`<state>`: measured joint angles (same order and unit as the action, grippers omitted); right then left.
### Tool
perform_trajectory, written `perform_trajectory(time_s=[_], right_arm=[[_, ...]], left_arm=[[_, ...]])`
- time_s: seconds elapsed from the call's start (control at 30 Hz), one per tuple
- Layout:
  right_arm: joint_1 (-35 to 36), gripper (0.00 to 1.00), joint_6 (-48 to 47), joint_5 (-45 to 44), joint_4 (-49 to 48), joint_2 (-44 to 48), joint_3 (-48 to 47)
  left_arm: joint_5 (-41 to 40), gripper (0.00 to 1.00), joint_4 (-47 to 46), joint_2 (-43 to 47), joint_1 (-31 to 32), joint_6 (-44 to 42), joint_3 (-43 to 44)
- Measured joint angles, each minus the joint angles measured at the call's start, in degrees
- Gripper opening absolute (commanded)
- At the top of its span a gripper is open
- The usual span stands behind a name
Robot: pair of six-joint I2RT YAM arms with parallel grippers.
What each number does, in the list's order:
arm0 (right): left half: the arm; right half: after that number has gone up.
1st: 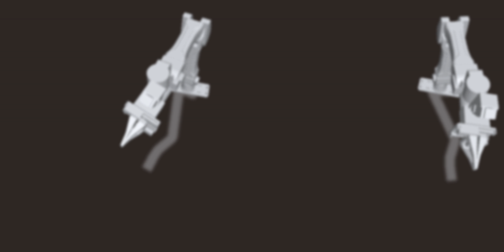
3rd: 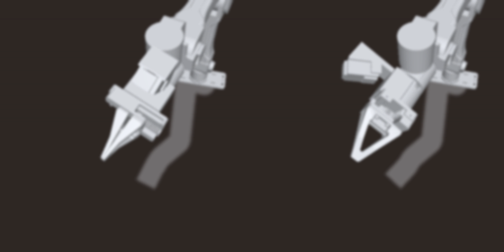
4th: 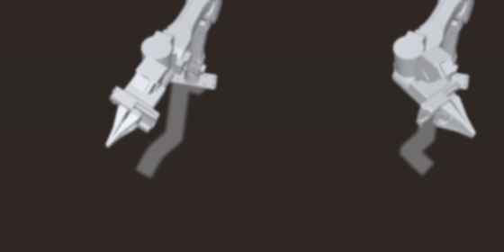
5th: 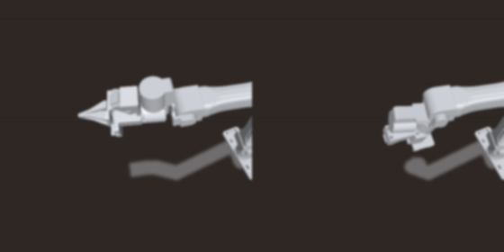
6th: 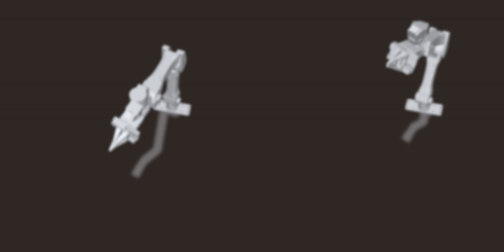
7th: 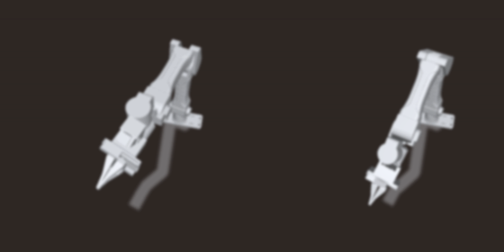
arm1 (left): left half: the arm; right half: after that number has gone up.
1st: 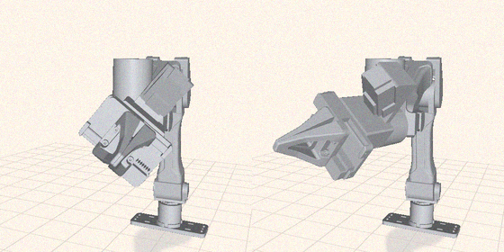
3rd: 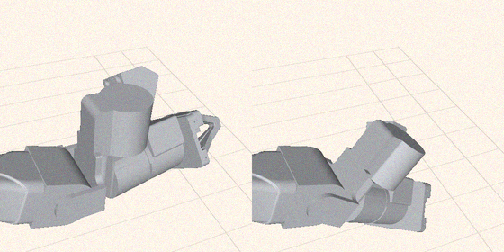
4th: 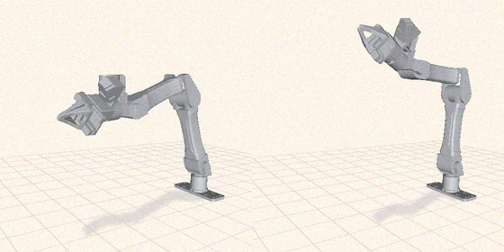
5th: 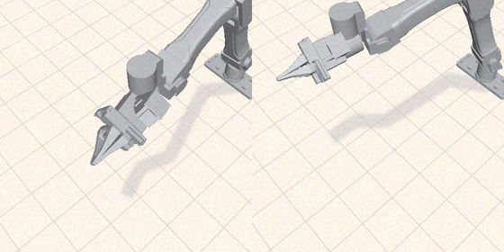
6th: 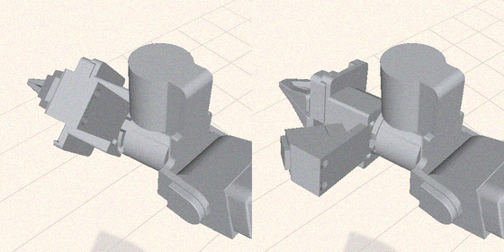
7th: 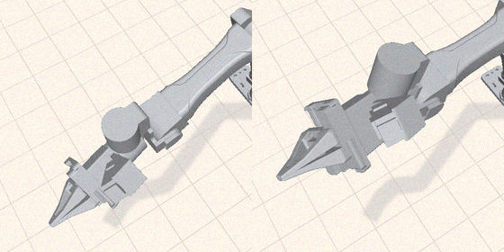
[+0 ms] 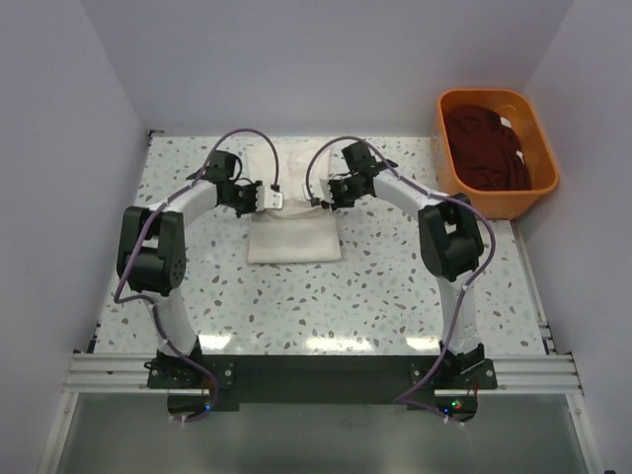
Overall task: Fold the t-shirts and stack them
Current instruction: Fold the tshirt
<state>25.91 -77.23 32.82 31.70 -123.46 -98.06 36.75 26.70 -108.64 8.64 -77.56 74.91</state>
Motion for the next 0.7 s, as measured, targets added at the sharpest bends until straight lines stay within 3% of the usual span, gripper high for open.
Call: perform_trajectory(time_s=[0.13, 0.17, 0.2, 0.23, 0.27, 0.37, 0.53, 0.7], right_arm=[[0.0, 0.32, 0.6, -0.5, -0.9, -1.2, 0.0], [0.0, 0.42, 1.2, -0.6, -1.5, -1.2, 0.0], [0.0, 0.46, 2.1, -0.6, -2.2, -1.2, -0.1], [0.0, 0.47, 2.7, -0.8, -3.2, -1.2, -0.1], [0.0, 0.48, 3.4, -1.1, -4.2, -1.2, -0.1], [0.0, 0.49, 5.8, -2.6, -6.9, -0.5, 1.0], [0.0, 0.49, 9.1, -3.8, -6.4, 6.4, 6.7], [1.4, 0.43, 12.0, -3.6, -5.2, 18.6, 14.7]], left_arm=[[-0.9, 0.04, -0.5, -1.3, -0.3, 0.7, 0.2], [-1.2, 0.06, -0.5, -1.3, -0.5, 1.1, 0.2], [-1.3, 0.09, -0.7, -1.3, -0.7, 1.5, 0.2], [-1.5, 0.16, -0.9, -1.3, -0.9, 1.8, 0.2], [-1.7, 0.35, -1.1, -1.3, -1.2, 2.0, 0.2], [-3.0, 0.54, -3.2, -0.7, -1.9, 4.9, -0.7], [-4.0, 0.60, -6.6, 5.3, -3.5, 12.3, -6.1], [-3.4, 0.64, -7.5, 17.4, -5.0, 15.2, -14.8]])
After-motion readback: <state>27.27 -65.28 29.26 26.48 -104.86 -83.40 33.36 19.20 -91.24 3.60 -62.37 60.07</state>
